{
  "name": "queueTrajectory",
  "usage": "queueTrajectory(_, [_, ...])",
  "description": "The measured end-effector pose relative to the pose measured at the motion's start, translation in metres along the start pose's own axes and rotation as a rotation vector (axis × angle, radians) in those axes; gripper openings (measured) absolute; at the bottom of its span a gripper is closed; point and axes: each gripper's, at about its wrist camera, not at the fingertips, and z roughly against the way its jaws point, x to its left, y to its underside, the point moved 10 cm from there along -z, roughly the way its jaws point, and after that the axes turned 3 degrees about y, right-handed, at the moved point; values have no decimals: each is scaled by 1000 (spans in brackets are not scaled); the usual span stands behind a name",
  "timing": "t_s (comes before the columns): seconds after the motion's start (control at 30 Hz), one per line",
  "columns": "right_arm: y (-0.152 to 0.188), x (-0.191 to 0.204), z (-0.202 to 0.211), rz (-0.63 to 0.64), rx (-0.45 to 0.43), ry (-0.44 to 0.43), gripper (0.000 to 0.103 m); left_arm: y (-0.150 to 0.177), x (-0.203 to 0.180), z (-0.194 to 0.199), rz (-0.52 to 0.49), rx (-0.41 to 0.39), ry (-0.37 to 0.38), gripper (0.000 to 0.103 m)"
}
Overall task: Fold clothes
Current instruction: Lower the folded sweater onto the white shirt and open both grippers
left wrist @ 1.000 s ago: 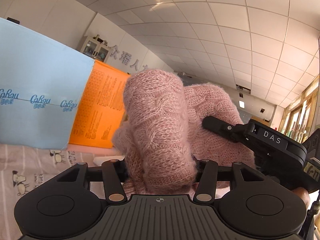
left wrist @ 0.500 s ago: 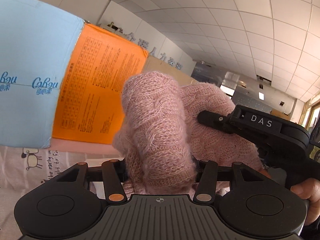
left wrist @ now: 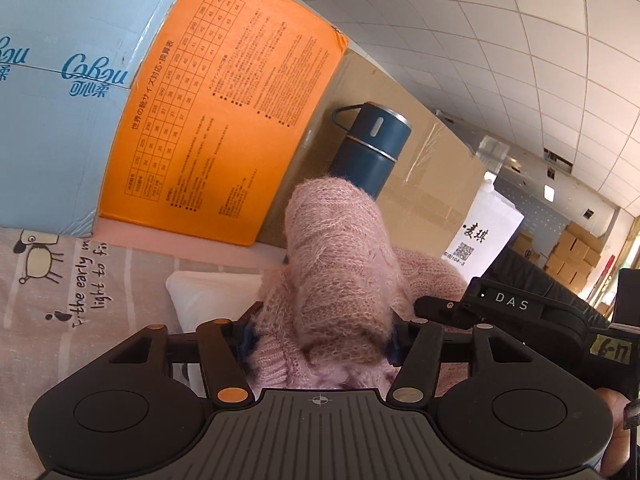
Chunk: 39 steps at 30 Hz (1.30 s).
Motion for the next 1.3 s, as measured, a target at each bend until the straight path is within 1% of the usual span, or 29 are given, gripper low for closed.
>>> queueTrajectory(0.03, [1, -1, -1, 9, -4, 12, 74, -1, 1, 1, -7, -7, -5, 66])
queueTrajectory(0.1, [2, -3, -4, 22, -6, 32, 80, -4, 5, 2, -11, -11, -9, 68])
queueTrajectory(0.17, [4, -5, -5, 36, -5, 51, 82, -6, 7, 5, -7, -17, -13, 73])
queueTrajectory(0.2, [5, -5, -5, 45, -8, 61, 83, -10, 8, 9, -8, -39, -20, 78])
queueTrajectory(0.3, [6, -6, -5, 72, -19, 92, 87, -19, 12, 19, -11, -100, -43, 84])
queueTrajectory(0.33, [6, -6, -5, 82, -23, 104, 88, -21, 14, 21, -17, -107, -58, 87])
queueTrajectory(0.4, [7, -7, -5, 105, -29, 136, 96, -19, 23, 19, -35, -97, -110, 87])
queueTrajectory(0.5, [8, -7, -7, 153, -35, 187, 101, -11, 36, 9, -68, -53, -188, 92])
queueTrajectory(0.53, [10, -7, -8, 166, -34, 201, 102, -10, 39, 7, -60, -41, -197, 94])
queueTrajectory(0.67, [15, -6, -12, 215, -34, 245, 103, -8, 47, 4, -21, -16, -188, 97])
queueTrajectory(0.8, [17, -3, -12, 267, -54, 277, 103, -10, 39, 12, -43, -55, -165, 97])
queueTrajectory(0.93, [8, 5, -1, 263, -31, 291, 103, -15, 25, 28, -93, -102, -163, 97])
queueTrajectory(1.03, [-1, 13, 10, 269, 7, 287, 103, -19, 19, 51, -105, -131, -165, 97])
queueTrajectory(1.1, [-5, 19, 20, 288, 9, 275, 103, -21, 17, 70, -106, -144, -171, 98])
queueTrajectory(1.3, [-26, 34, 56, 298, -140, 246, 103, -27, 15, 132, -138, -181, -191, 100])
